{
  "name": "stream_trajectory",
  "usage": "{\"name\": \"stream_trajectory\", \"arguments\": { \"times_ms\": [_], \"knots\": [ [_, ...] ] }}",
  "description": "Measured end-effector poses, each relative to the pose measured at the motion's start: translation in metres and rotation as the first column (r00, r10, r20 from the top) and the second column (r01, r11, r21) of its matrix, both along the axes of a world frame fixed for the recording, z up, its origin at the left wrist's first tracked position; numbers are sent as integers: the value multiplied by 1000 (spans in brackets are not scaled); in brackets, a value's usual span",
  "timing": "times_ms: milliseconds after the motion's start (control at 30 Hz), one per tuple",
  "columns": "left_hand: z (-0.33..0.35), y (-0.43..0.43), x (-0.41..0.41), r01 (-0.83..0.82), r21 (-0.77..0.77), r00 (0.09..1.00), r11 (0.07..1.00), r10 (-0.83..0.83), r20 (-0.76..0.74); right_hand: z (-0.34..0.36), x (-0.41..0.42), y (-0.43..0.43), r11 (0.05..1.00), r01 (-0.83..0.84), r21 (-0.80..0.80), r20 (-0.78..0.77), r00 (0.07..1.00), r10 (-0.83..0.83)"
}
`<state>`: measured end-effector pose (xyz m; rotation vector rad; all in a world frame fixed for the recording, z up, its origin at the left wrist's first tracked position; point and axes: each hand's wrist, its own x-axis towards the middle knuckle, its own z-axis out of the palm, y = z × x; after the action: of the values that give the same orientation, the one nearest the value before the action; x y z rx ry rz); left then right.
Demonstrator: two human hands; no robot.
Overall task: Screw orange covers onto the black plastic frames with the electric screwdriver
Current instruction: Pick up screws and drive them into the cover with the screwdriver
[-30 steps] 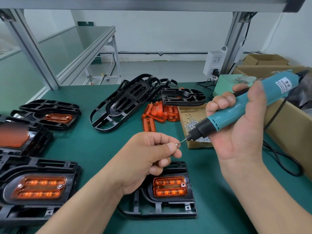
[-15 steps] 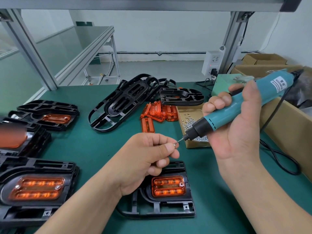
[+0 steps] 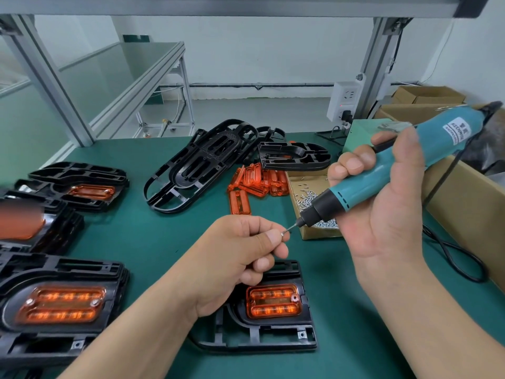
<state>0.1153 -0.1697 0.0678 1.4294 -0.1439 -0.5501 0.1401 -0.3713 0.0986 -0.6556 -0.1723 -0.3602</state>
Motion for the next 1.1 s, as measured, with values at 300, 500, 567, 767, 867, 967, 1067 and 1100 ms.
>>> {"name": "stream_trajectory", "arguments": {
  "times_ms": [300,500,567,767,867,967,1067,1100],
  "knots": [
    [-2,-2,0,1,-51,999,999,1,35,0,1,-3,999,5,41,-25,1000,-4],
    [-1,-3,0,-27,-10,997,1000,27,73,-1,1,-2,999,-7,35,-42,999,9],
    [0,-3,-1,-20,39,994,999,16,109,0,1,-3,1000,-16,17,-39,999,16],
    [-3,-7,-3,-122,257,952,959,40,302,-3,6,-3,1000,-16,-10,-75,997,15],
    [-4,-6,-4,-109,283,951,953,16,310,-5,7,-2,999,-31,-9,-83,996,30],
    [-1,-2,-6,14,206,973,978,-60,221,-4,5,-3,995,-101,-6,-19,995,101],
    [0,-1,-7,126,99,985,987,-136,110,-3,3,-3,985,-168,-23,52,984,169],
    [0,-1,-8,138,82,985,987,-146,93,-4,2,-3,984,-175,-26,61,982,176]
  ]
}}
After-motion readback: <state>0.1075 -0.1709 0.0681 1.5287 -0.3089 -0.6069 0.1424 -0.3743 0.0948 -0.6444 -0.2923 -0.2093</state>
